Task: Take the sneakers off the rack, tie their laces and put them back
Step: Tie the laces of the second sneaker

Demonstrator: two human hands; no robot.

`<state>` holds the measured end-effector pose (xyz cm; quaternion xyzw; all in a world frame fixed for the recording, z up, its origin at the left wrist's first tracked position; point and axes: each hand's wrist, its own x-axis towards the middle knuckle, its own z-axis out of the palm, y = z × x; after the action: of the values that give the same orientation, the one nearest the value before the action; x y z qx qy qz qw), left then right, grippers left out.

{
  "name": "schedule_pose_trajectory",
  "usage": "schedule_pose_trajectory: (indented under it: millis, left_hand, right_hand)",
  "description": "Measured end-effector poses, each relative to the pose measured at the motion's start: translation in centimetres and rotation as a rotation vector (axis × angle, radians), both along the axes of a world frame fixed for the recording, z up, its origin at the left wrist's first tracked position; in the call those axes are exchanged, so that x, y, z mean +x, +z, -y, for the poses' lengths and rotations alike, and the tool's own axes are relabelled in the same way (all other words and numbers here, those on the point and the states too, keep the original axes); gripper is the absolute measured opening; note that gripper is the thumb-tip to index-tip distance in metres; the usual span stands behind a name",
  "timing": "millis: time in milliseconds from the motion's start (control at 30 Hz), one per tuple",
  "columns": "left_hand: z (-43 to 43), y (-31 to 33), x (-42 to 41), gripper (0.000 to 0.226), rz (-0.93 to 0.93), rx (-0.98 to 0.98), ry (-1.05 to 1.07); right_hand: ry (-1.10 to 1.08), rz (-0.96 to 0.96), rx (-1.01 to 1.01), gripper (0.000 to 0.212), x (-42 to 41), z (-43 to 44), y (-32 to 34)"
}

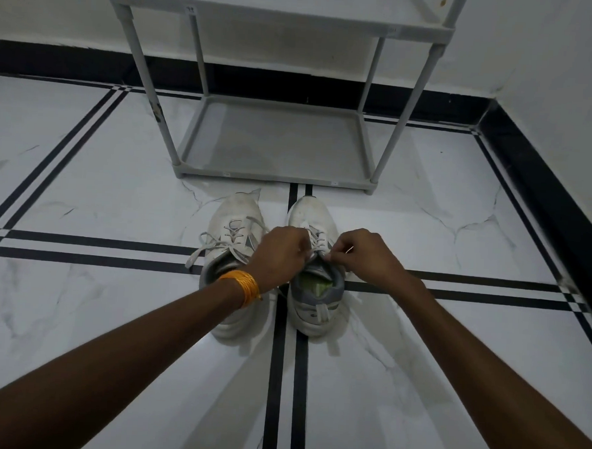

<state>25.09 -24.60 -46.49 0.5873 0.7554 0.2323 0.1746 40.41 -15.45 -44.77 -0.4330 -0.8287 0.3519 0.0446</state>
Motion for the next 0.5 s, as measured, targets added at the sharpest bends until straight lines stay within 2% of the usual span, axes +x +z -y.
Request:
schedule_pose_trajectory:
  millis: [133,367,500]
  left_hand:
    - [-0.1,0.0,-0.1,0.013,0.046,-0.039,0.032]
    - [0.6,0.4,-1.3,0.015,-0.205,0.006,-0.130]
    - [0.8,0.4,-2.3,0.013,-0.229,-0.018,-0.139]
  right_hand:
    - [0.025,0.021,0.099,0.017,-0.3,0.6,-0.4]
    - [0.127,0.131,0.422,0.011,-0.2,0.4,-0.7]
    - [0.220,0.216,0.506,0.025,-0.2,1.0,-1.7]
